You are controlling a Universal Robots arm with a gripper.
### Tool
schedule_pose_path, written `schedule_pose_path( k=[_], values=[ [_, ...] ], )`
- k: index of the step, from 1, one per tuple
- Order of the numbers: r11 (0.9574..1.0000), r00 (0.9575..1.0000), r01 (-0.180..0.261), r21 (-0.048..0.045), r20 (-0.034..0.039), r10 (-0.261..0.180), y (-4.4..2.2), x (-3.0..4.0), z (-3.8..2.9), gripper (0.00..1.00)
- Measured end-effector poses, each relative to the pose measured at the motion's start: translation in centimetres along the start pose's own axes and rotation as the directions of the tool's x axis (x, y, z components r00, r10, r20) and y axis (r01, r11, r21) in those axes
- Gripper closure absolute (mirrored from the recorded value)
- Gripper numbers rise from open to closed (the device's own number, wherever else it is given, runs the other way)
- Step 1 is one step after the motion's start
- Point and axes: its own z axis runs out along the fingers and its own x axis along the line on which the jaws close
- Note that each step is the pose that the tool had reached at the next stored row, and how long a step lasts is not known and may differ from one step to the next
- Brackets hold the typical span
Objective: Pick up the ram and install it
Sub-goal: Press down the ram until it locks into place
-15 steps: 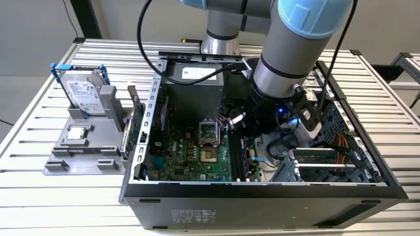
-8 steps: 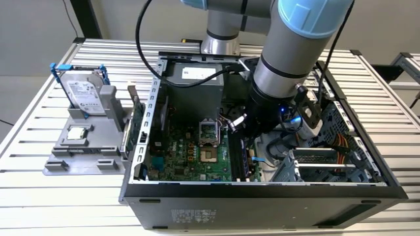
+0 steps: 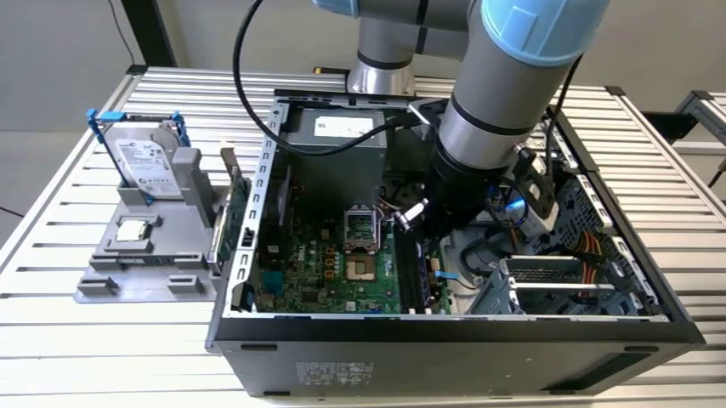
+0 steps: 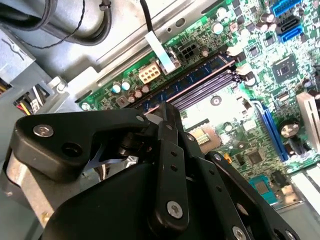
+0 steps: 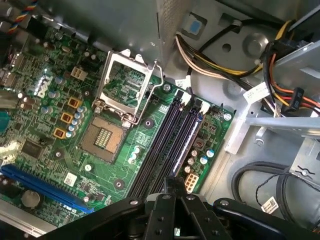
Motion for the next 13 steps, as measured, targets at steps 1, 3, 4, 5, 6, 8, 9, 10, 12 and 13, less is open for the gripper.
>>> schedule_pose_path(
  k=[1,3,4,5,6,8,9,10,12,13],
  values=[
    [1.0000,1.0000,0.008,0.0001,-0.0003,-0.008,0.00,-0.01,0.00,1.00],
    [0.9997,0.9997,0.024,0.0007,-0.0011,-0.024,-0.01,-0.03,-0.01,1.00],
    [0.9995,0.9995,0.033,0.0008,-0.0014,-0.033,-0.01,-0.03,-0.01,1.00],
    [0.9990,0.9990,0.044,0.0011,-0.0018,-0.044,-0.02,-0.05,-0.01,1.00],
    [0.9985,0.9985,0.055,0.0013,-0.0024,-0.055,-0.03,-0.07,-0.01,1.00],
    [0.9973,0.9973,0.073,0.0018,-0.0033,-0.073,-0.03,-0.08,-0.03,1.00],
    [0.9966,0.9966,0.082,0.0021,-0.0037,-0.082,-0.03,-0.09,-0.06,1.00],
    [0.9960,0.9960,0.090,0.0020,-0.0040,-0.090,-0.03,-0.10,-0.06,1.00],
    [0.9942,0.9942,0.108,0.0024,-0.0048,-0.108,-0.04,-0.10,-0.07,1.00],
    [0.9932,0.9932,0.117,0.0023,-0.0050,-0.117,-0.04,-0.10,-0.07,1.00]
  ],
)
